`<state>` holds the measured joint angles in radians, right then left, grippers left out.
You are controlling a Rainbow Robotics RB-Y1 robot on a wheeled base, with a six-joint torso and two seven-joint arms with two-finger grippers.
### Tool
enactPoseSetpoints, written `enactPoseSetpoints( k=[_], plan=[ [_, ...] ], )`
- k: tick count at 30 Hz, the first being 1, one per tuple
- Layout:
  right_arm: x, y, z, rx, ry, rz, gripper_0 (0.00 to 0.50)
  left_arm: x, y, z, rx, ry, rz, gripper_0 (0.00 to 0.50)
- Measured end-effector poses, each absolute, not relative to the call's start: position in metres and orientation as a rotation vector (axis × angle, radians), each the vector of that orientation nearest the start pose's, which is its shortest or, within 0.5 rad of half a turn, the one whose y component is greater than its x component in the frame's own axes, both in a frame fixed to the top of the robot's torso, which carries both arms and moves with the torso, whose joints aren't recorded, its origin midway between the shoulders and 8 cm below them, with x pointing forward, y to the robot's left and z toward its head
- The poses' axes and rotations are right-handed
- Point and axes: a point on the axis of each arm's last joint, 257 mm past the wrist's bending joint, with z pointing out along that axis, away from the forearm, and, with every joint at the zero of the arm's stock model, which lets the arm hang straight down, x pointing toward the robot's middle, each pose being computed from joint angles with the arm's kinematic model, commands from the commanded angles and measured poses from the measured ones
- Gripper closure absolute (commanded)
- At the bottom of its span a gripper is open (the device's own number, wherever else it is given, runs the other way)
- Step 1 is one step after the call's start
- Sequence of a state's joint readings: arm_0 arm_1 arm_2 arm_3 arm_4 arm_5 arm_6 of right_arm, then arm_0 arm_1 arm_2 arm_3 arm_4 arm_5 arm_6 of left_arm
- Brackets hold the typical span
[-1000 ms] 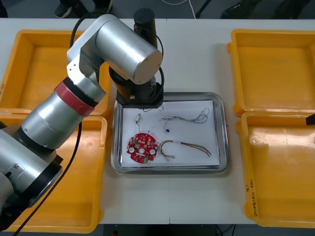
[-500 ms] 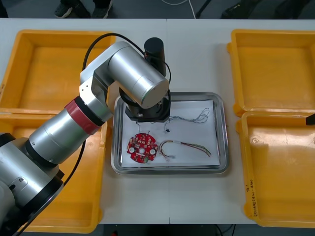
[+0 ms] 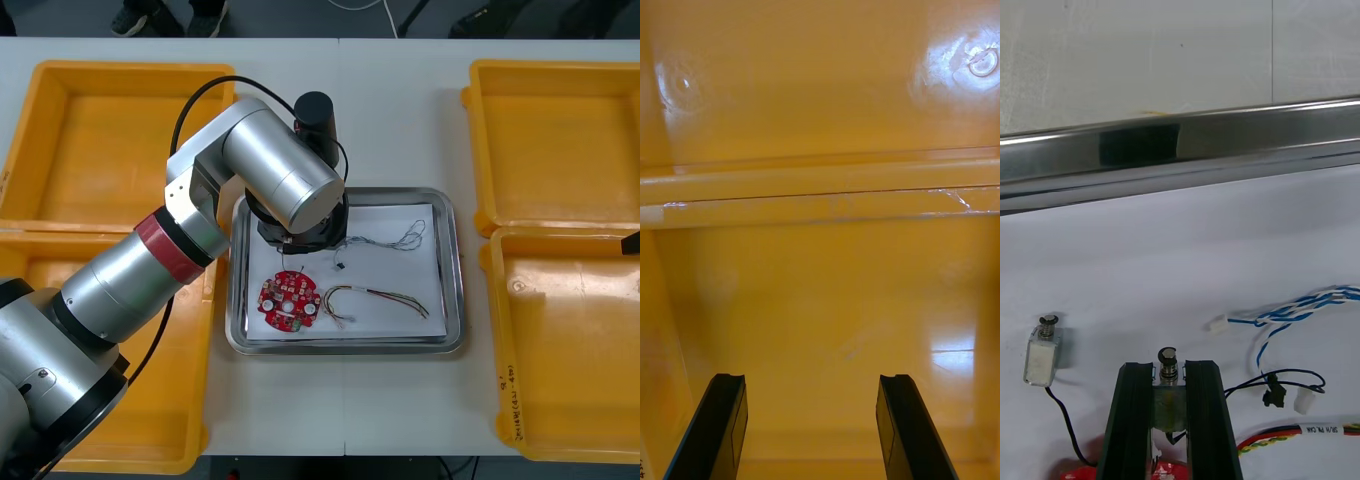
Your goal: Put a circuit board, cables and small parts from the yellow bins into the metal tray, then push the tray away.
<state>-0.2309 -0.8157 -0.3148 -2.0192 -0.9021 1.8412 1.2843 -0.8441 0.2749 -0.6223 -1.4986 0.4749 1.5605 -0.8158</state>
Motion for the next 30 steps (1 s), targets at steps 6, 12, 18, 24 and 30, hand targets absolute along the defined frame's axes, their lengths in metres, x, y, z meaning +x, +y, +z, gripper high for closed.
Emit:
enactPoseSetpoints(
  k=[6,12,18,24,30],
  plan=[
    [0.402,-0.387,-0.160,0.094,2.672,0.079,0.000,0.507,0.030,-0.250,0.146,2.659,-0.095,0.500],
    [0.402,-0.387,-0.160,0.094,2.672,0.079,0.000,0.508,0.032,-0.251,0.141,2.657,-0.085,0.494],
    [0.402,-0.387,-0.160,0.094,2.672,0.080,0.000,0.510,0.033,-0.252,0.137,2.655,-0.084,0.325],
    [0.402,-0.387,-0.160,0.094,2.672,0.080,0.000,0.511,0.033,-0.252,0.136,2.650,-0.081,0.053],
    [0.402,-0.387,-0.160,0.094,2.672,0.080,0.000,0.512,0.034,-0.251,0.134,2.646,-0.075,0.000]
  ],
)
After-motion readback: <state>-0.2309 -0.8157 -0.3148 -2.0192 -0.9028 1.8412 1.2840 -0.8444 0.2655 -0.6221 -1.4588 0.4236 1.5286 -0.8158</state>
